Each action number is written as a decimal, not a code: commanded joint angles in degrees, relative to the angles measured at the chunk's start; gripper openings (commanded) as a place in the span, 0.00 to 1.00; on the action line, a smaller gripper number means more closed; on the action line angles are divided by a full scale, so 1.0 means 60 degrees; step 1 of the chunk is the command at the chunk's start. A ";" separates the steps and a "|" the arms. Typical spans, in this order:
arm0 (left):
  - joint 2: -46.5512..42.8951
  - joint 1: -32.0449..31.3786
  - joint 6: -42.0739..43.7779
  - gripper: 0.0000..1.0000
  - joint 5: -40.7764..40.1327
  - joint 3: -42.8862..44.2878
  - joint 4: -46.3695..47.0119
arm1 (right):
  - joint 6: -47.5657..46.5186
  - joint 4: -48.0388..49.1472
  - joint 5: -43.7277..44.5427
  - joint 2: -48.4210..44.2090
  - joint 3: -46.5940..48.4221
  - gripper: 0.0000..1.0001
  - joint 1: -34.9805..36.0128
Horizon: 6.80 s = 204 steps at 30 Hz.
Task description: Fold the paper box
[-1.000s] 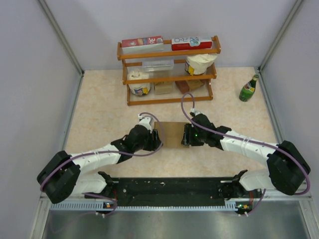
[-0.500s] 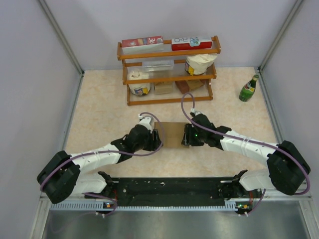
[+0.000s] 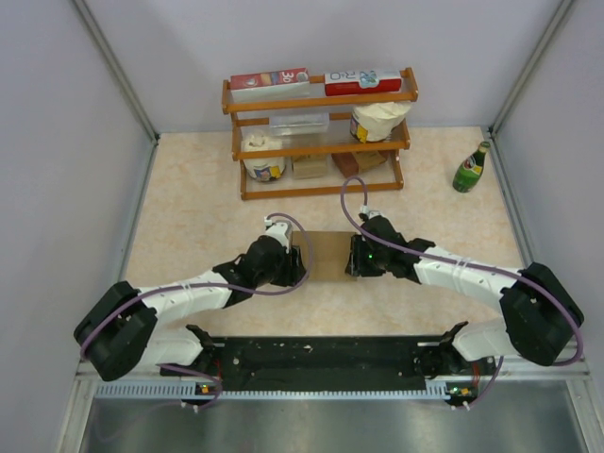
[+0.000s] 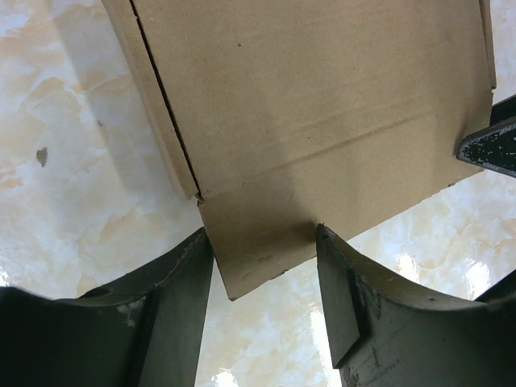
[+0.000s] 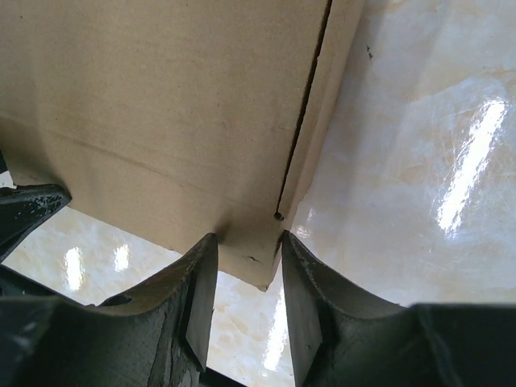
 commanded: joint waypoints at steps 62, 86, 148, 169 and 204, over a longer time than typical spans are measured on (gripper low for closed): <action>0.0966 -0.0045 0.0555 0.58 -0.1014 0.0792 -0.0170 | -0.2833 0.2313 0.0471 0.2113 0.1752 0.27 -0.1132; 0.1347 -0.0045 0.1024 0.60 -0.1848 0.0734 -0.0228 | -0.2715 0.2108 -0.0071 0.2509 0.1884 0.26 -0.1440; 0.0028 0.0644 0.1228 0.62 -0.1541 0.0074 0.0723 | -0.2847 0.1669 -0.0818 0.3109 0.2470 0.26 -0.1630; 0.0819 0.1039 0.1317 0.65 -0.0370 0.0470 0.1690 | -0.2950 0.1566 -0.0730 0.3212 0.2543 0.26 -0.1630; 0.0395 0.1054 0.1199 0.61 0.0788 0.1261 -0.0052 | -0.2950 0.1463 -0.0730 0.3373 0.2689 0.26 -0.1660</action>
